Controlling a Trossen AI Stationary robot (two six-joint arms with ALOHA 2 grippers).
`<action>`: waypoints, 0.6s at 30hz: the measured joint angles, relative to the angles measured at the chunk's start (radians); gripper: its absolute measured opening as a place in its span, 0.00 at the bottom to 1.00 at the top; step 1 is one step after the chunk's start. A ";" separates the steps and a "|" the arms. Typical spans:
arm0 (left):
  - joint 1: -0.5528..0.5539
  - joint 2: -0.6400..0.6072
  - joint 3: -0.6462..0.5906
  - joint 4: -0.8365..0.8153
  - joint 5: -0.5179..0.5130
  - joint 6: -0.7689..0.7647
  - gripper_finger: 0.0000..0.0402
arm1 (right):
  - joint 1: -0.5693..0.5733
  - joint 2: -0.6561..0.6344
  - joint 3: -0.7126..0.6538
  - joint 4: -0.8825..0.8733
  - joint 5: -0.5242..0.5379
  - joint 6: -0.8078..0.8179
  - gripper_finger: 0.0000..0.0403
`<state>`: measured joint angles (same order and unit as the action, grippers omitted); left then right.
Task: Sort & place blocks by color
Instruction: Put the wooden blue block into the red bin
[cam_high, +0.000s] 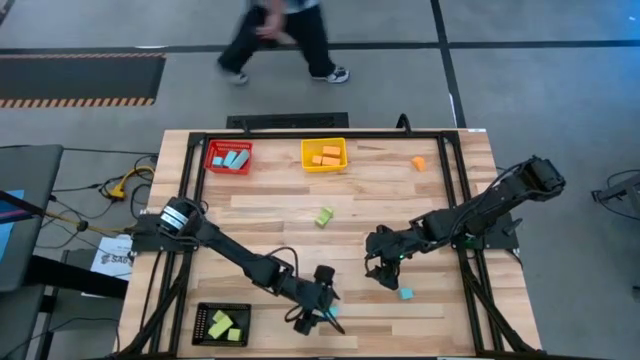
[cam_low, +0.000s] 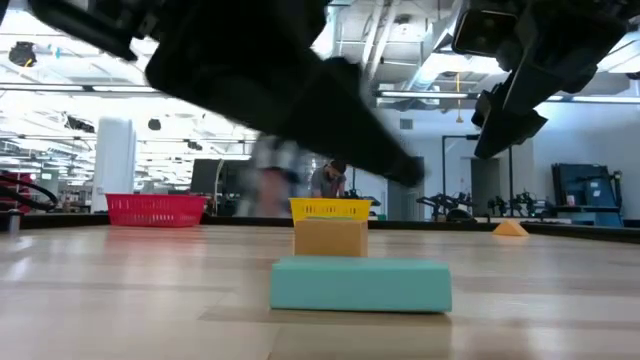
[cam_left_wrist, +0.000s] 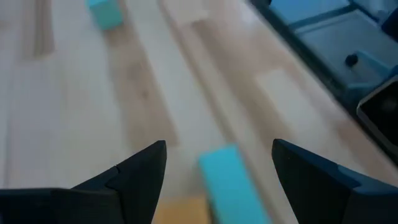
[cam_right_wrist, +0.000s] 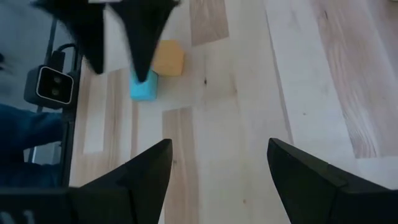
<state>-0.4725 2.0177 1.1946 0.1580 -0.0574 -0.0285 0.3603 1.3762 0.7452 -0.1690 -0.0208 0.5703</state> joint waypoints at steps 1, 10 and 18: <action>-0.007 0.013 0.018 0.006 0.000 0.003 0.69 | 0.000 0.000 0.000 -0.002 0.000 -0.002 0.70; -0.053 0.073 0.118 -0.123 -0.027 -0.088 0.69 | 0.001 0.000 0.000 -0.009 -0.001 -0.012 0.70; -0.069 0.095 0.116 -0.144 -0.106 -0.176 0.69 | 0.005 0.000 0.000 -0.006 0.000 -0.021 0.70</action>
<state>-0.5412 2.1124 1.3109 0.0143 -0.1638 -0.2047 0.3656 1.3766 0.7452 -0.1749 -0.0212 0.5492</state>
